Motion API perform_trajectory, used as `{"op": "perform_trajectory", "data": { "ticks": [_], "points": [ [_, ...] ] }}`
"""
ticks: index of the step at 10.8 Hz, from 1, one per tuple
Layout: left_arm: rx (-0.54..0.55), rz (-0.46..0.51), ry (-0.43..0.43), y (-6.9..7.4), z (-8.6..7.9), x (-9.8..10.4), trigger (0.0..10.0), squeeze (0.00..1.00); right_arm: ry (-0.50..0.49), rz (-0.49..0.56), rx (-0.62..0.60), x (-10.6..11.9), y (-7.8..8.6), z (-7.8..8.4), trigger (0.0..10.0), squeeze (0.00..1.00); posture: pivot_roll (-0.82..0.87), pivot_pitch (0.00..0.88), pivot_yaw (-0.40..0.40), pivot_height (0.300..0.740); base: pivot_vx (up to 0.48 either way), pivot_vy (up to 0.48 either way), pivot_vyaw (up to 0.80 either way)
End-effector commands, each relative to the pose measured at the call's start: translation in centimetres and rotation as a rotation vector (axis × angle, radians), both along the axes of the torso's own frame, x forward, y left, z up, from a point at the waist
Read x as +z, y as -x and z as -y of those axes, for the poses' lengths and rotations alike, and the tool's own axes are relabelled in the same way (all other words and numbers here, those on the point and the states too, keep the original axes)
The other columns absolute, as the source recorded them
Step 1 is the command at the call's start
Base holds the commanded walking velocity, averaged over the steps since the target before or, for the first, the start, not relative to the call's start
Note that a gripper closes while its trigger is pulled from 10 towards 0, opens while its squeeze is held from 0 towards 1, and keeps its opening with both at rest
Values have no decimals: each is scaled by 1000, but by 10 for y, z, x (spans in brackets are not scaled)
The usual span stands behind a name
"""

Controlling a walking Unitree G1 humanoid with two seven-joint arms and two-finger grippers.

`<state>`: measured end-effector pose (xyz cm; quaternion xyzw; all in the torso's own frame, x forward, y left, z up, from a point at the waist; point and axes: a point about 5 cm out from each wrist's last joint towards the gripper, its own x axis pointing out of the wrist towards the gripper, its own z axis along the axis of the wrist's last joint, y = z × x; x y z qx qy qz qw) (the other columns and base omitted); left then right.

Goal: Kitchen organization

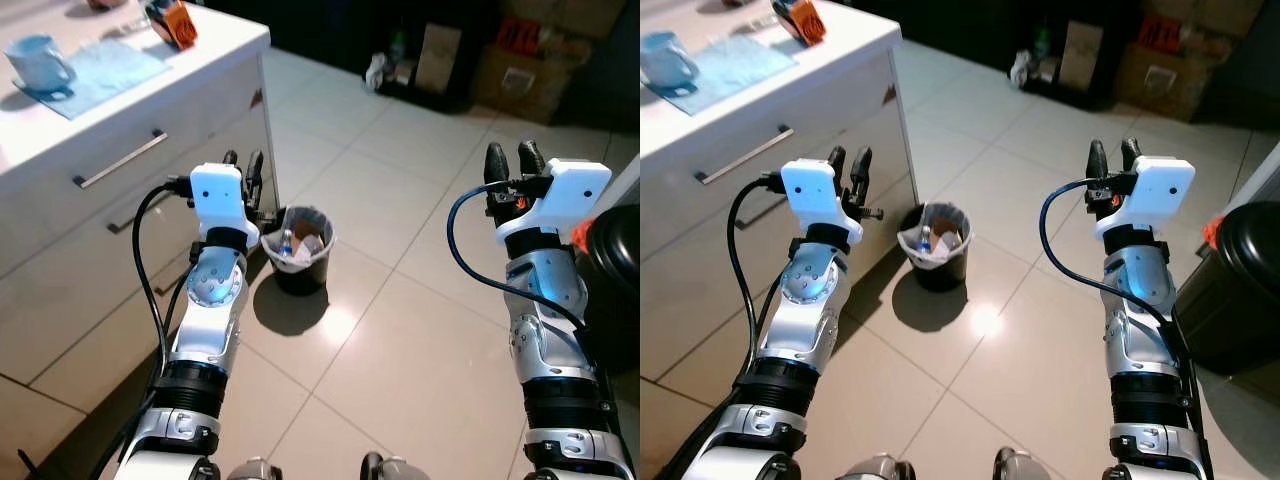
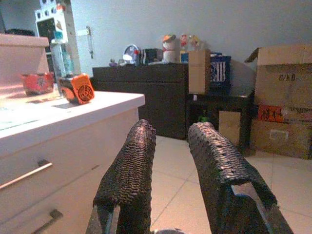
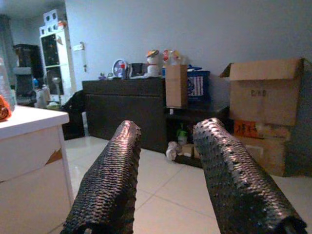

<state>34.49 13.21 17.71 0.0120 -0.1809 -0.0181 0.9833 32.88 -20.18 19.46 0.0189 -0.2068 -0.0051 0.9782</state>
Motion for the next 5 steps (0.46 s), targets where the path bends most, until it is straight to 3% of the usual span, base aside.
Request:
{"op": "perform_trajectory", "data": {
  "ticks": [1,2,5],
  "points": [
    [12,-17,-6,0,-6,-6,10000,0,7,16,-34,3,-1,7,10000,0,-33,30,27,740,0,0,0],
    [1,-51,-24,-2,-8,-15,10000,0,8,-4,-56,-4,-1,14,10000,0,-34,14,31,740,0,0,0],
    [26,-333,-8,6,-24,-83,10000,0,3,-324,-110,-85,4,26,10000,0,-41,26,24,740,0,0,0]
  ]
}}
